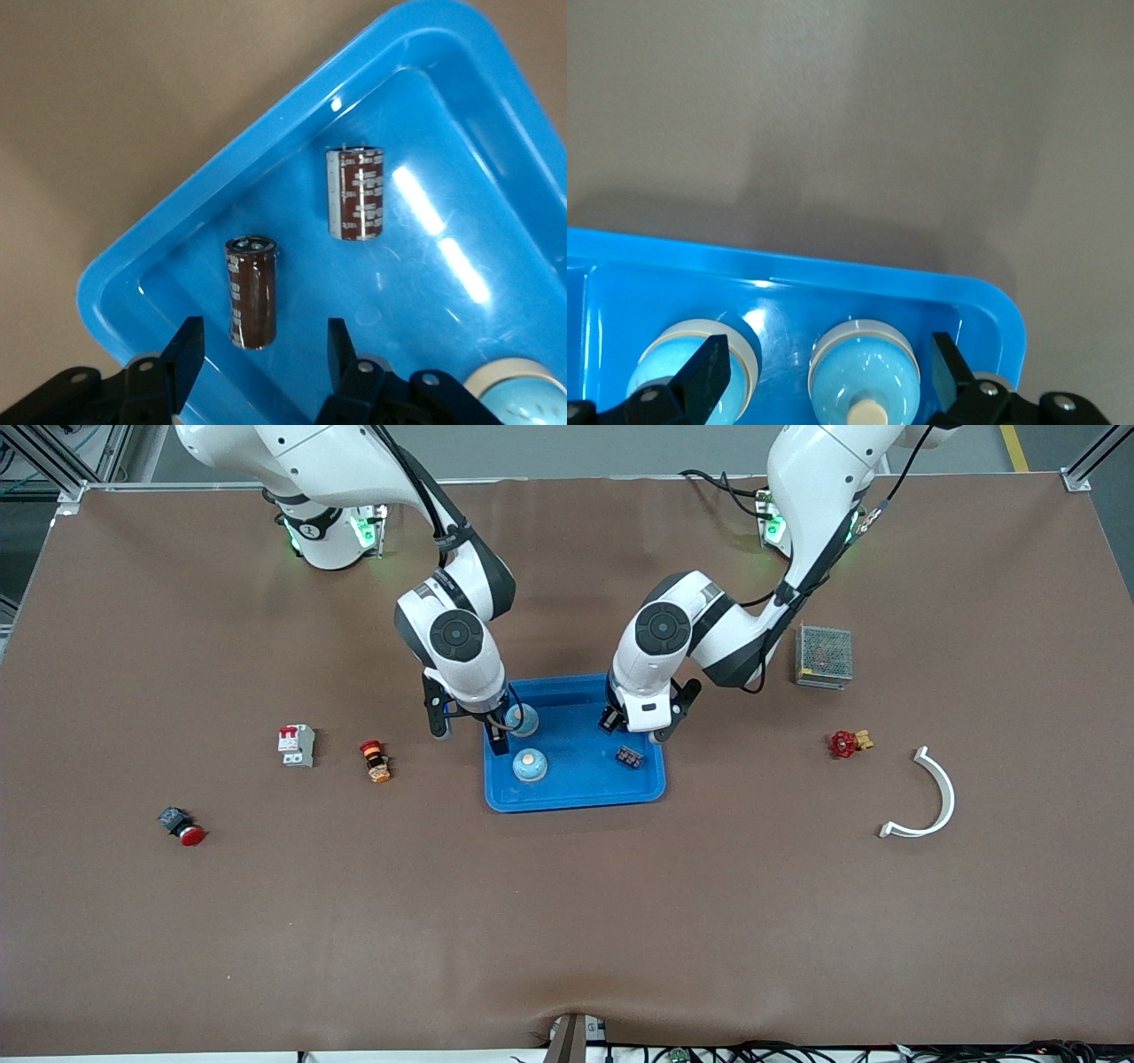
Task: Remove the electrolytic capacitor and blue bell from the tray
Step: 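Grasp the capacitor with the left gripper while the right gripper grasps the bell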
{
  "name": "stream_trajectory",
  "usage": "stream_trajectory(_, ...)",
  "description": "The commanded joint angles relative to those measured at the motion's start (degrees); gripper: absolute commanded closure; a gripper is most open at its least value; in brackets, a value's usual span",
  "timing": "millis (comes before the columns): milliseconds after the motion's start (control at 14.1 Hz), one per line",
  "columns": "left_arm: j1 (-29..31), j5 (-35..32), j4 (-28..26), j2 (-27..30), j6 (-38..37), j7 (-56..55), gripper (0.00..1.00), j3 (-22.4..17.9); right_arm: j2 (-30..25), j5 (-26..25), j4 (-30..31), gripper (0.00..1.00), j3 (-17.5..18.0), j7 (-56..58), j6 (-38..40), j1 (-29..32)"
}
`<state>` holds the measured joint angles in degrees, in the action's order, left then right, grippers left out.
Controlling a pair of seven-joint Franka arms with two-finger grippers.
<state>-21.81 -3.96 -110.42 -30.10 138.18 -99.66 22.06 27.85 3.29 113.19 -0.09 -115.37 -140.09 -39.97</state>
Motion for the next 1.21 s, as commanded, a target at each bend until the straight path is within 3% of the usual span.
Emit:
stream_trajectory(0,-0.3,-2.9,-0.1,-0.7,1.0,-2.0,0.37,-0.3,1.5,0.6,-0.1,0.00,-0.6,-2.7,-1.4,-2.0)
stream_trajectory(213,-0.4,-6.7,0.6,-2.6,1.6,-5.3,0.38,-0.2,1.9,0.6,-0.3,0.00,-0.7,-4.1,-1.4,-2.9)
stream_trajectory(853,-2.1,-6.8,0.3,-4.5,4.2,-6.6,0.46,-0.2,5.0,0.3,-3.0,0.00,-0.7,-5.3,-3.4,-3.8)
stream_trajectory(924,-2.2,-6.8,0.2,-4.6,4.1,-6.5,0.47,-0.2,5.0,0.0,-3.1,0.19,-0.7,-5.2,-3.4,-3.8)
stream_trajectory(995,-2.2,-6.8,0.2,-4.8,4.1,-6.5,0.50,-0.2,5.0,-0.1,-3.1,0.70,-0.7,-5.1,-3.4,-3.8)
stream_trajectory(1066,-2.2,-6.9,0.3,-5.2,4.1,-6.4,0.50,-0.3,5.0,0.3,-3.2,1.00,-0.7,-5.3,-3.4,-3.7)
stream_trajectory(1137,-2.2,-6.8,0.3,-5.2,4.1,-6.3,0.50,-0.3,5.0,0.7,-3.2,1.00,-0.7,-5.3,-3.3,-3.5)
